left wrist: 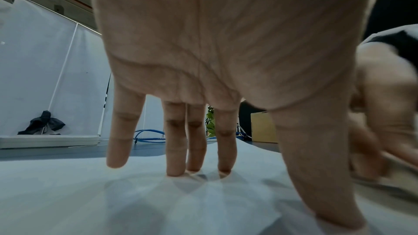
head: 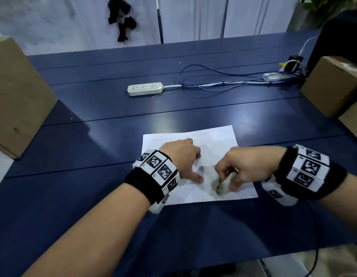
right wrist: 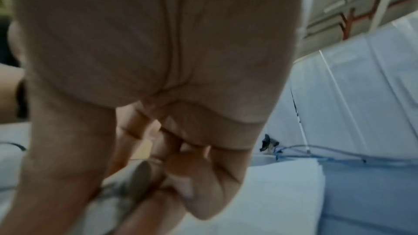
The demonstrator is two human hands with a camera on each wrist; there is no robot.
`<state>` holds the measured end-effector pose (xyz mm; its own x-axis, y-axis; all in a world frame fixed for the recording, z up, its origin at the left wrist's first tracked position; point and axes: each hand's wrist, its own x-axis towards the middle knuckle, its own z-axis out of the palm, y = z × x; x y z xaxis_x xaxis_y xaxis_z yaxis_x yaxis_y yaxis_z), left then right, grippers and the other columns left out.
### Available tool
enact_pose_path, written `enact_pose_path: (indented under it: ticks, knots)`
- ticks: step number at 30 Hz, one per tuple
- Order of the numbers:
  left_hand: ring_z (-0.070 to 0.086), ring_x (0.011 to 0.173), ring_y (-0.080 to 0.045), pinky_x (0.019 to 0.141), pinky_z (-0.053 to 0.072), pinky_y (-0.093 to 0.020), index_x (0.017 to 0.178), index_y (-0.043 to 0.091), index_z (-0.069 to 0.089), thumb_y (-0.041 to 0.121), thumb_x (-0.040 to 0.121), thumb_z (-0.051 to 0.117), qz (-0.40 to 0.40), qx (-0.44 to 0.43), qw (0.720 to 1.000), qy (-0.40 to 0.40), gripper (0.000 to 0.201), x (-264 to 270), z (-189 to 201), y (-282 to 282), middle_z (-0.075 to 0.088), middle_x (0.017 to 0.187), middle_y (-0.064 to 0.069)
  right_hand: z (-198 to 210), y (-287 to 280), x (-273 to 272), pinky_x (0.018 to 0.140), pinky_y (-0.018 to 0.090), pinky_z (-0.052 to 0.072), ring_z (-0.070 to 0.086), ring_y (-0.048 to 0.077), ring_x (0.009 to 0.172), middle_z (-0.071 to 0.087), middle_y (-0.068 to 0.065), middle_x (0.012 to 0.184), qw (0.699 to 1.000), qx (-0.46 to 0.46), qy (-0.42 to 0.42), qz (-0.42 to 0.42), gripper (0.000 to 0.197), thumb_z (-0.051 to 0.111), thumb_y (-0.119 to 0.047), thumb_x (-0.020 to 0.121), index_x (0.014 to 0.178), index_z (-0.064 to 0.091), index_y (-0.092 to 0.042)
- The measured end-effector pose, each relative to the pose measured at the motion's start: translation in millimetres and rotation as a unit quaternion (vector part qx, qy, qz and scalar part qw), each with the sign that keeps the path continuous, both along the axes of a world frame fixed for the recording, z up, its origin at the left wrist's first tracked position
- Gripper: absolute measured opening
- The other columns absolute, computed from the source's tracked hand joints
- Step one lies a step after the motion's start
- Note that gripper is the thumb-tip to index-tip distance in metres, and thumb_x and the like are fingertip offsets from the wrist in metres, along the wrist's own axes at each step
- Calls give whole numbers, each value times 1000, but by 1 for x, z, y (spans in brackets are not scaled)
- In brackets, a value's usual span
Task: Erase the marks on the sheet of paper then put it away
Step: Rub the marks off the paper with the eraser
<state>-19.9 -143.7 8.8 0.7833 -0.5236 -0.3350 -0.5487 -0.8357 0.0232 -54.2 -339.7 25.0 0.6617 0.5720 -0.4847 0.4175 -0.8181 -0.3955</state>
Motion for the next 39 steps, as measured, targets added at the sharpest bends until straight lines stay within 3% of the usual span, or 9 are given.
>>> enact_pose_path:
  ticks: [2,4,8,14,18,21,27,34,39]
  knots:
    - [56,104,-19,73,44,-32,126,28,57,72,68,70,-2,5,1000,-4,74,-1,0,-2,49,112,5,-1,-1,1,63,18,47,56,3,67,65,-15,71,1000,-1,14,2,17,77,-18,72,78,63,-26]
    - [56,105,-18,73,42,-31,125,29,57,70,70,69,-2,12,1000,-3,70,-1,1,-2,49,113,5,-4,-1,20,68,28,49,56,10,72,65,-8,74,998,-11,-51,-31,18,77,-24,73,86,66,-27]
    - [56,106,-18,74,39,-31,124,31,57,70,71,69,-3,21,1000,-4,68,-3,4,-4,49,114,6,-2,-6,41,68,27,41,50,15,79,53,-14,71,977,-36,-177,-112,18,71,-33,80,93,62,-26]
    - [56,103,-19,75,39,-32,121,28,59,74,69,67,-3,32,999,-15,70,-2,1,-5,50,113,4,-3,-2,0,58,17,41,50,4,63,59,-8,69,1000,-7,-3,-12,21,77,-25,73,73,57,-31]
    - [57,103,-18,76,43,-32,121,29,60,71,69,70,-3,32,999,-10,68,-2,4,-8,50,113,5,-3,-5,30,59,25,39,50,7,68,52,-11,68,989,-24,-124,-71,21,77,-31,75,93,65,-27]
    - [56,103,-19,75,40,-30,120,28,61,69,71,69,-7,38,999,-17,65,-4,6,-10,52,112,4,-1,-8,42,63,28,38,50,15,76,51,-12,70,980,-35,-173,-97,19,74,-29,77,87,58,-29]
    - [54,102,-21,86,40,-33,116,24,63,70,70,69,-11,45,999,-20,65,-2,5,-13,55,110,1,-3,-1,2,68,30,49,56,7,71,64,-6,75,1000,-16,11,11,17,76,-23,71,81,63,-28]
    - [55,102,-19,84,40,-32,116,28,64,68,71,70,-10,40,999,-16,61,-4,7,-12,55,110,2,-4,-9,38,66,28,41,51,19,81,48,-13,71,978,-38,-176,-106,20,71,-31,79,85,52,-32]
    - [51,94,-19,77,35,-31,115,23,62,69,70,71,-9,35,999,-14,65,-3,3,-10,48,102,3,1,-2,-4,57,17,42,53,2,63,62,-15,66,999,-4,33,3,16,75,-16,73,77,62,-23]
